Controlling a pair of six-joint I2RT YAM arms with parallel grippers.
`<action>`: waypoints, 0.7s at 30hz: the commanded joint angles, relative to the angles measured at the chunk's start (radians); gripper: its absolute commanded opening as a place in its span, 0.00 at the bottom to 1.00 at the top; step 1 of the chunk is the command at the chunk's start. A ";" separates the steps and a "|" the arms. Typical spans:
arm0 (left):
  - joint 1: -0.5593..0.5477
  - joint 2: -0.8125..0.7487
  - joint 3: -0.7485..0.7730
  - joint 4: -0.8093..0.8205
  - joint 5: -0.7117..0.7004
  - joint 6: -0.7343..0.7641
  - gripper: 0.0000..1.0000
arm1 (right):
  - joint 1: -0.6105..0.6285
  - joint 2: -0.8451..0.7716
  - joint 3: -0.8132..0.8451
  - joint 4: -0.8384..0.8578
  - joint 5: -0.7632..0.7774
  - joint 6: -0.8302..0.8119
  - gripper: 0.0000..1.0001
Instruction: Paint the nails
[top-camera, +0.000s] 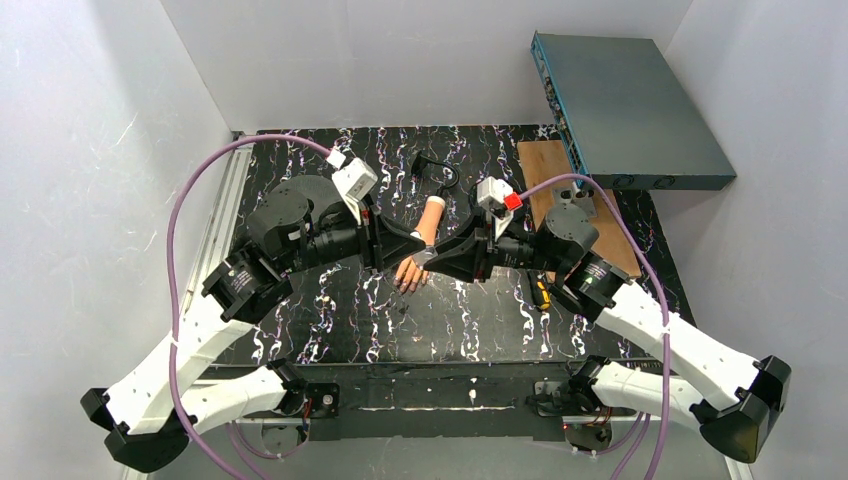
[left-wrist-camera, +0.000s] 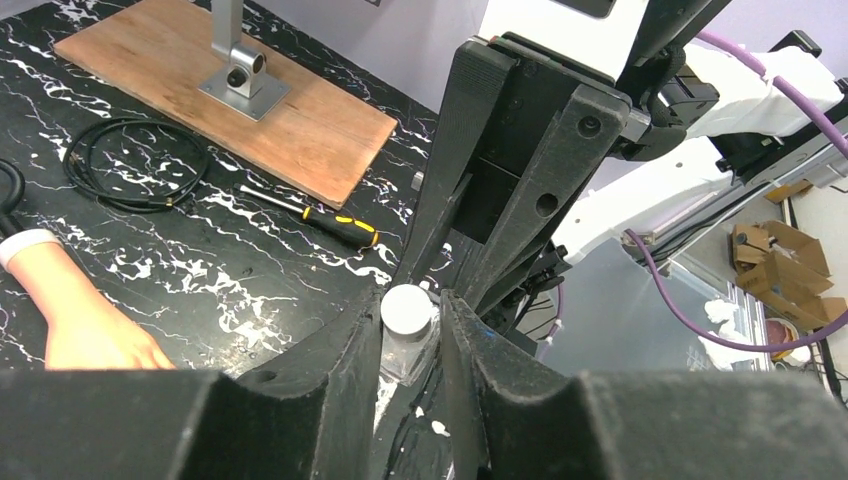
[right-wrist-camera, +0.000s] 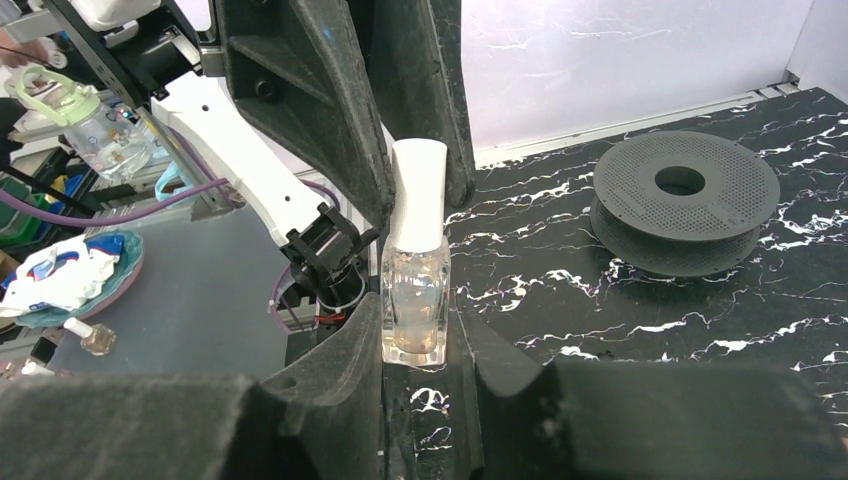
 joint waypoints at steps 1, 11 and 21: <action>-0.002 0.008 -0.005 0.024 0.053 -0.011 0.27 | -0.001 0.011 0.066 0.052 0.004 -0.009 0.01; -0.002 0.002 -0.027 0.040 0.116 -0.004 0.00 | -0.003 0.014 0.067 0.067 -0.014 0.006 0.01; -0.002 -0.042 -0.113 0.241 0.545 0.115 0.00 | -0.006 0.081 0.103 0.245 -0.352 0.227 0.01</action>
